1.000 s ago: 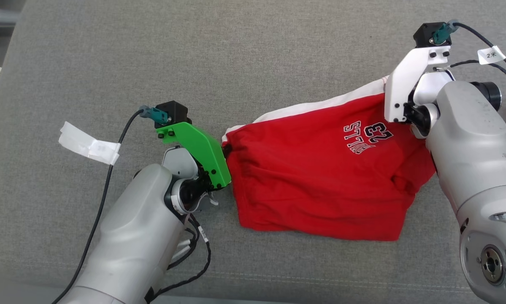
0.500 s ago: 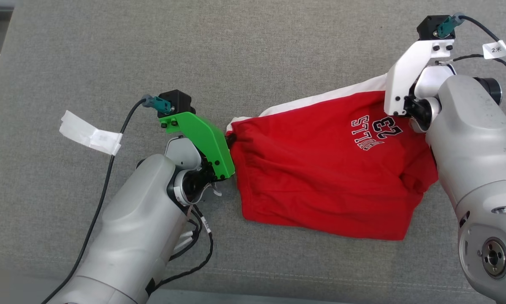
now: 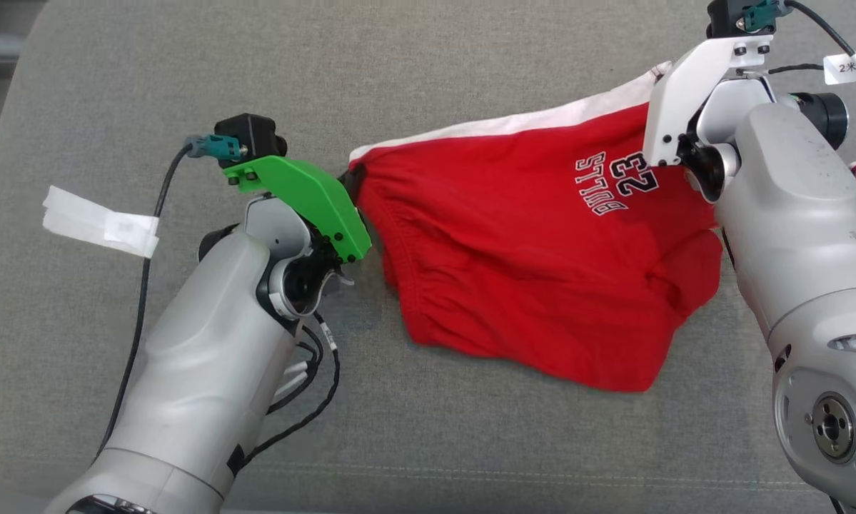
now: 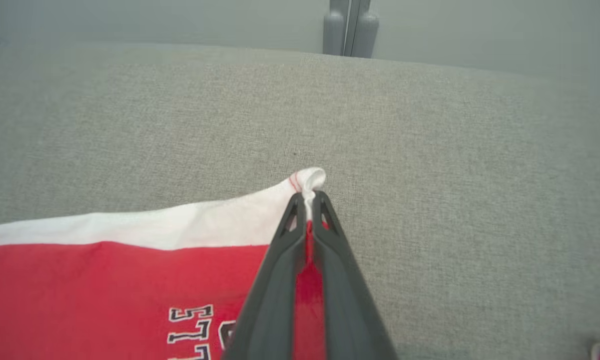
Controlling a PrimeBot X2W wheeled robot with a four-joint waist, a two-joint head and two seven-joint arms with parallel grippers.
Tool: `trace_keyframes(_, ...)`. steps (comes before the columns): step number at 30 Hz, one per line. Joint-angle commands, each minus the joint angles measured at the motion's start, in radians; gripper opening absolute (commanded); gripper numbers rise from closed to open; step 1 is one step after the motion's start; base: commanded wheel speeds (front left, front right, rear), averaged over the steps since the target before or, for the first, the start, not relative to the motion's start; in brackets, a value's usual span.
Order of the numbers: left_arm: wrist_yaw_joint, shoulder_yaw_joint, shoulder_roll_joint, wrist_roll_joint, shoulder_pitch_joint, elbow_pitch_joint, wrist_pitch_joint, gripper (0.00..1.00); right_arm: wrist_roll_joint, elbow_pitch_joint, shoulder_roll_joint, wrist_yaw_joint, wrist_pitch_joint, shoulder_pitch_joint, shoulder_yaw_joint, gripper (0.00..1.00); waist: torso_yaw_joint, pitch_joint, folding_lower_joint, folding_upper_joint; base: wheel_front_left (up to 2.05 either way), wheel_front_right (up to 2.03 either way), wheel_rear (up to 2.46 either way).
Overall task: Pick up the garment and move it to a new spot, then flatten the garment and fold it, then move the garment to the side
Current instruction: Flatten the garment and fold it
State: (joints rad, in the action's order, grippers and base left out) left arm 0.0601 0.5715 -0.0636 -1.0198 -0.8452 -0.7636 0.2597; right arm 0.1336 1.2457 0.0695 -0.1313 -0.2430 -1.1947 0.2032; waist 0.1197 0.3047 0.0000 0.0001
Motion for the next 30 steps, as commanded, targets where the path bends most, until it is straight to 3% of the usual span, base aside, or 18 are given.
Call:
trace_keyframes(1,-0.009,-0.01,-0.011,0.005,-0.019,0.005,-0.018,0.0,-0.011,0.001,-0.004,0.001,0.019,-0.012,-0.013,0.0,-0.027,-0.034,0.0,-0.0001,0.0,0.0,0.0)
trace_keyframes(17,0.004,-0.072,-0.034,0.054,-0.057,0.063,-0.282,0.0,-0.169,-0.009,0.02,0.001,0.22,-0.058,-0.202,0.0,-0.127,-0.196,0.0,-0.0001,0.0,0.0,0.0)
trace_keyframes(23,0.003,-0.077,-0.036,0.06,-0.072,0.064,-0.332,0.0,-0.233,-0.02,0.013,0.001,0.223,-0.067,-0.275,0.0,-0.147,-0.218,0.0,-0.0001,0.0,0.0,0.0)
trace_keyframes(30,0.016,-0.09,-0.043,0.057,-0.107,0.079,-0.336,0.0,-0.424,-0.088,-0.01,0.001,0.131,-0.096,-0.332,0.0,-0.163,-0.138,0.0,-0.0001,0.0,0.0,0.0)
